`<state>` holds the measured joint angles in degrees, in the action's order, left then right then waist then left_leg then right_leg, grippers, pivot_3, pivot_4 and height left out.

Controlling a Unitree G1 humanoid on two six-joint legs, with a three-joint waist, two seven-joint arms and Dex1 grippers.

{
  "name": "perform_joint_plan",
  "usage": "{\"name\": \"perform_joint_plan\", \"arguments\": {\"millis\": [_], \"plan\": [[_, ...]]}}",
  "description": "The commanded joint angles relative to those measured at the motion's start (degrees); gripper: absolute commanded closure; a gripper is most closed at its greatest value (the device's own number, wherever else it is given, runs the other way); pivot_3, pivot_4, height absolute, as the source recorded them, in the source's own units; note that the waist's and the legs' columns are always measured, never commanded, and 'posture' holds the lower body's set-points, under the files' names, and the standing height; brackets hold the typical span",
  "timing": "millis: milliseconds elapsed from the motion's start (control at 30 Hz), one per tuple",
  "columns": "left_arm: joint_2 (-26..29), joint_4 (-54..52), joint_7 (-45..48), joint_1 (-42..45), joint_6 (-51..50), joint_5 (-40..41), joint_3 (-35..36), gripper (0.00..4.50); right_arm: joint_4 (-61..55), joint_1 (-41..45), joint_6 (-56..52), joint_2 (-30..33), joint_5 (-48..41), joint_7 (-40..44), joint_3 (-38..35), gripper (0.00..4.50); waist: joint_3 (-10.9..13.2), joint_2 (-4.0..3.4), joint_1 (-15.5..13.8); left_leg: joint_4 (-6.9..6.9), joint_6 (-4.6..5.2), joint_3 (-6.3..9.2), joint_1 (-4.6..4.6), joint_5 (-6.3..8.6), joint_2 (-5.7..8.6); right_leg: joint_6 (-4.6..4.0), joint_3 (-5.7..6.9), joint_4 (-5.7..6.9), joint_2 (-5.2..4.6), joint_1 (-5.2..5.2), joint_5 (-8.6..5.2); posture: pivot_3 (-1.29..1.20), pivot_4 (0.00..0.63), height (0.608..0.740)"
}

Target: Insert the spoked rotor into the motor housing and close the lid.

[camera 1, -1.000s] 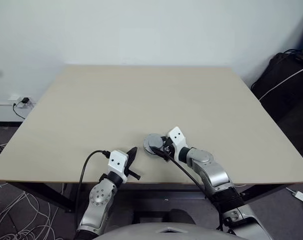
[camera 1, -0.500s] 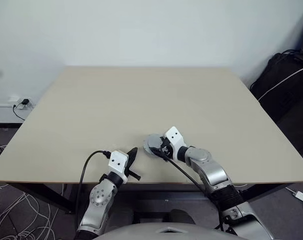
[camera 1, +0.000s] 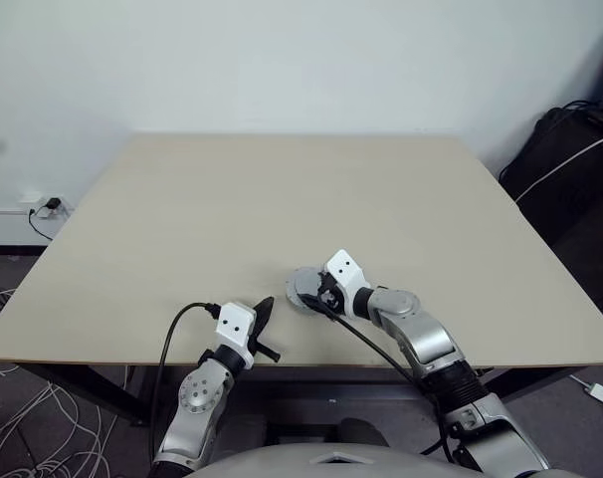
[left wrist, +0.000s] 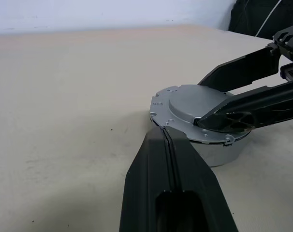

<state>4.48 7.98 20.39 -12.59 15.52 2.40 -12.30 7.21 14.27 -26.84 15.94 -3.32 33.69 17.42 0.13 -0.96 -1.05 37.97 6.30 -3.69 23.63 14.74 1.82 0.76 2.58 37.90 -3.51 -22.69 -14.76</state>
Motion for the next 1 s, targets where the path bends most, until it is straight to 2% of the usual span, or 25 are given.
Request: {"name": "perform_joint_plan", "arguments": {"millis": [33, 267, 700, 1000], "plan": [[-0.59, -2.41, 0.20, 0.62, -0.58, 1.11, -0.10, 4.50, 1.10, -1.06, -2.30, -0.13, 0.66, -1.37, -0.60, 1.30, -0.01, 0.01, 0.02, 0.00, 0.00, 0.00, 0.00, 0.00, 0.00, 0.00, 0.00, 0.00, 0.00, 0.00, 0.00, 0.00, 0.000, 0.740], [-0.51, -2.43, 0.46, 0.89, -1.11, 1.43, 0.02, 4.50, 1.41, -0.73, -5.34, -0.52, 0.52, -2.37, -1.02, 1.30, -0.05, 0.03, 0.00, 0.00, 0.00, 0.00, -0.03, 0.00, 0.00, 0.00, 0.00, 0.02, 0.00, 0.03, 0.00, 0.00, 0.000, 0.740], [-0.91, -2.16, 0.29, 0.78, -2.26, 2.05, 0.18, 4.50, 1.74, 0.16, -4.49, 2.44, 2.68, -0.06, 2.06, 1.30, -0.10, -0.02, -0.08, 0.00, 0.01, 0.00, -0.03, 0.00, 0.00, 0.00, 0.01, -0.07, -0.02, 0.06, 0.00, 0.00, 0.000, 0.740], [-0.50, -2.62, 0.73, 0.67, -3.66, 2.64, 0.17, 4.50, 2.33, -0.33, -4.21, 2.28, 2.95, -0.77, 2.23, 1.30, -0.12, -0.03, -0.20, -0.01, 0.01, 0.00, -0.02, 0.01, 0.00, 0.00, 0.01, -0.08, -0.03, 0.07, 0.00, 0.00, 0.000, 0.740]]}}
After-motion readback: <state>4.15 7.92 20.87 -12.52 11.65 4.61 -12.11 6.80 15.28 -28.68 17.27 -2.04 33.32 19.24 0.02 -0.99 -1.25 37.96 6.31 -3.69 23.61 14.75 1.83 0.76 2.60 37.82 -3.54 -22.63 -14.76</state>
